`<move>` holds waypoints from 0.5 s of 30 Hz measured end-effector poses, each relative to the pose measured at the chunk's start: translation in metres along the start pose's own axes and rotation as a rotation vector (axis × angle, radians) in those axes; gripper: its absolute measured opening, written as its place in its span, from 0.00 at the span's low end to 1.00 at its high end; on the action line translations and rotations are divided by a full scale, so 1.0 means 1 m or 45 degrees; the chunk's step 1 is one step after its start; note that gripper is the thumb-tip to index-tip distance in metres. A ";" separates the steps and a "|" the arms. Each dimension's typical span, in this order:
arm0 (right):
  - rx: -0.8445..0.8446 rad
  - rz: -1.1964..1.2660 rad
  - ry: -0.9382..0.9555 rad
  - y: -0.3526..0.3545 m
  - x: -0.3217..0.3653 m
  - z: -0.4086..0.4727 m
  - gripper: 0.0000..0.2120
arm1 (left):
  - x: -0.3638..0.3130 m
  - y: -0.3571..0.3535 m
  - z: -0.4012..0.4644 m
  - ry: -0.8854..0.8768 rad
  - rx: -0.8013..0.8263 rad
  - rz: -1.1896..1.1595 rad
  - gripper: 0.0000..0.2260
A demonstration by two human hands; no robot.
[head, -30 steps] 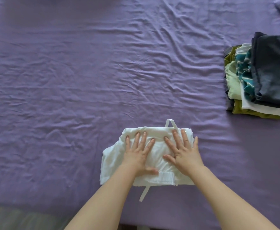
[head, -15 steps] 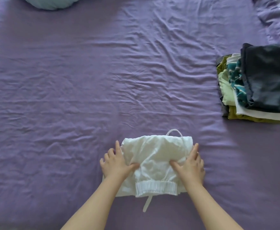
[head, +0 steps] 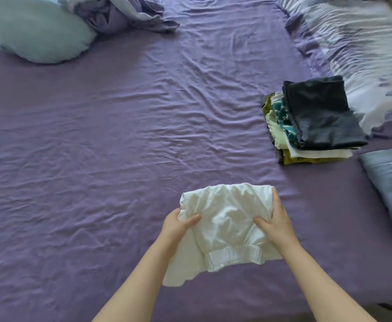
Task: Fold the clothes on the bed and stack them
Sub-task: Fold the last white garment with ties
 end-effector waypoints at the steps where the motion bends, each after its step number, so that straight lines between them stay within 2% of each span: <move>1: -0.014 0.016 0.000 0.017 0.003 -0.003 0.46 | -0.011 -0.010 -0.006 -0.013 0.035 -0.007 0.14; 7: -0.183 -0.079 0.047 0.130 0.011 -0.023 0.46 | -0.071 -0.091 -0.047 -0.109 0.261 0.022 0.14; 15: -0.371 -0.010 0.042 0.272 -0.025 -0.036 0.48 | -0.117 -0.224 -0.090 -0.230 0.363 0.123 0.10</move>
Point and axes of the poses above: each hand's wrist, its own z-axis towards the middle knuckle, its own y-axis out of the back of the hand, x = y × z, the point moved 8 cm from there along z, towards the middle knuckle, and after that the axes turned 9 degrees about -z, right-handed, at the moved point
